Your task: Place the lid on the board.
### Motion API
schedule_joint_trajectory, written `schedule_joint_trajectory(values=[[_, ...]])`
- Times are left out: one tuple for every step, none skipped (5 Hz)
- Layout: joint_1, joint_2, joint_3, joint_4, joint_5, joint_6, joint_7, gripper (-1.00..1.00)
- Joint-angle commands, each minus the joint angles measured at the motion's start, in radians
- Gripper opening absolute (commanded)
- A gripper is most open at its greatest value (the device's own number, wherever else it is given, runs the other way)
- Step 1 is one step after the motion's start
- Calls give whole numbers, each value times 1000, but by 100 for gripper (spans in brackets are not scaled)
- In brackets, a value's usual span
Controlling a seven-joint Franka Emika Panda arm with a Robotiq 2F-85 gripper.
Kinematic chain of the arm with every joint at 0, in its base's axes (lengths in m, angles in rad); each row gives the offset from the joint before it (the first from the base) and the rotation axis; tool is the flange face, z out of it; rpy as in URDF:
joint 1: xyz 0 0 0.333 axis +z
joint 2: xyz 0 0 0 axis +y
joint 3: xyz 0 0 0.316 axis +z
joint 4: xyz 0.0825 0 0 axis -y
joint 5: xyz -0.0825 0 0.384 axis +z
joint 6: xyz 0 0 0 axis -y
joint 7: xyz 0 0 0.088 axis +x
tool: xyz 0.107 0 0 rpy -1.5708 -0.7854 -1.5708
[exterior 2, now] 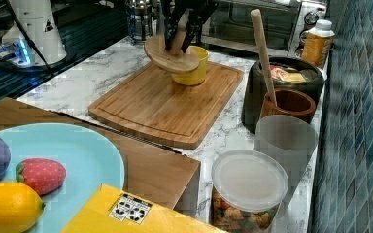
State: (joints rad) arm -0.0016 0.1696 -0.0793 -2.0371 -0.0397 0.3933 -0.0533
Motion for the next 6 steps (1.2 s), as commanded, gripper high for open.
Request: schedule_joint_trajectory(values=[[-52, -153, -80, -23, 46, 51, 18, -100], [-24, -184, -76, -126, -29, 207, 80, -100], [-11, -154, -81, -165, -27, 304, 95, -100], [-6, -156, -87, -239, -79, 440, 168, -100], [-14, -131, -82, -261, -132, 526, 239, -100], [-11, -107, -86, -250, -163, 528, 271, -100]])
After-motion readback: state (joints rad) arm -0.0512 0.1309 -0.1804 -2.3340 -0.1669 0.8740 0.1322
